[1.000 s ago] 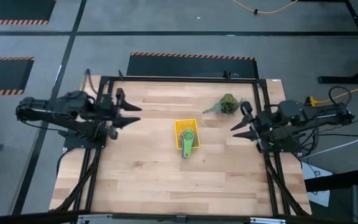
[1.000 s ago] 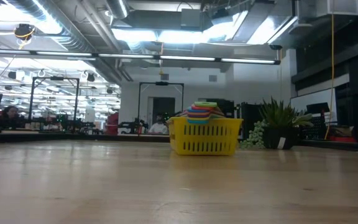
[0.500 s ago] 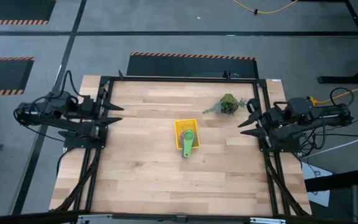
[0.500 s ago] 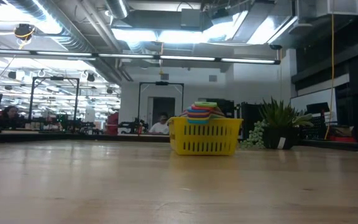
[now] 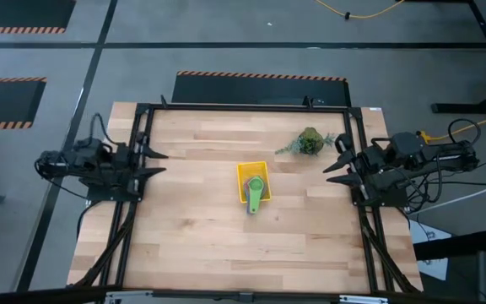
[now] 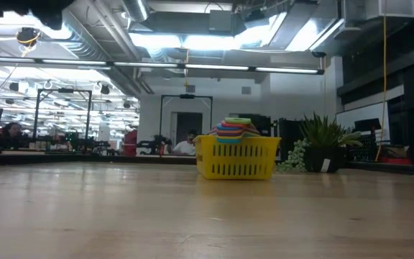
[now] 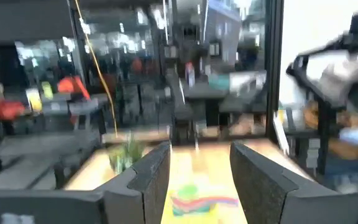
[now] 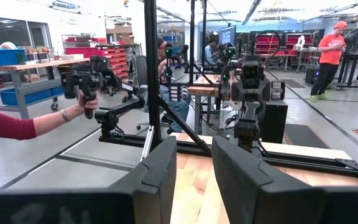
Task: Nest measuring cups in basket
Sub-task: Return to Home Position
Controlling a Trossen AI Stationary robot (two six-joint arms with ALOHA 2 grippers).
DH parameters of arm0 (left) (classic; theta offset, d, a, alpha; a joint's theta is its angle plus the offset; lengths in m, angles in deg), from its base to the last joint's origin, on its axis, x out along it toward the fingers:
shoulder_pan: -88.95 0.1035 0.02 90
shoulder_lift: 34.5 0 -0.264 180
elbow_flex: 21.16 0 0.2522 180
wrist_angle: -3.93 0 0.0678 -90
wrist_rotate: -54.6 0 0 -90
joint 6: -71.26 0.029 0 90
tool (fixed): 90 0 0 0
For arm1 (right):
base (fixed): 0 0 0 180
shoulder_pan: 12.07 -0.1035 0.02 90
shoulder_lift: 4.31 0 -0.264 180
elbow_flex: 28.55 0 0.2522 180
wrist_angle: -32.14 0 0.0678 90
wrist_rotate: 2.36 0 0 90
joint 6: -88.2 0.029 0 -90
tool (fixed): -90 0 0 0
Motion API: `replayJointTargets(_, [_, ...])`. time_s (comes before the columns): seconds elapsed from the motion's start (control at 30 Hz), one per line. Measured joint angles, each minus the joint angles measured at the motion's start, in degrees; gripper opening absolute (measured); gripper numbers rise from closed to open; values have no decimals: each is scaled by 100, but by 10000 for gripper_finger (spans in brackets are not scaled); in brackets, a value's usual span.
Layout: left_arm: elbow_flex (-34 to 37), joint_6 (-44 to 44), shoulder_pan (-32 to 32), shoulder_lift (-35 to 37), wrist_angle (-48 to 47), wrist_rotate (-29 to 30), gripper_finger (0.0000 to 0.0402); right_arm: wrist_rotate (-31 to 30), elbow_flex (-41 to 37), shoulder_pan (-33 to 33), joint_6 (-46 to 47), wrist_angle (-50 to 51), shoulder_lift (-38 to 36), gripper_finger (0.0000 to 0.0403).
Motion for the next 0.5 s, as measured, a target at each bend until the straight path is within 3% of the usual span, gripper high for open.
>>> replayJointTargets(0.23, [239,123,0,-13,-125,-80,160,-2,0,0,15,10,-2,108])
replayJointTargets(0.5, [635,131,0,8,510,-144,160,-2,0,0,7,46,-2,108])
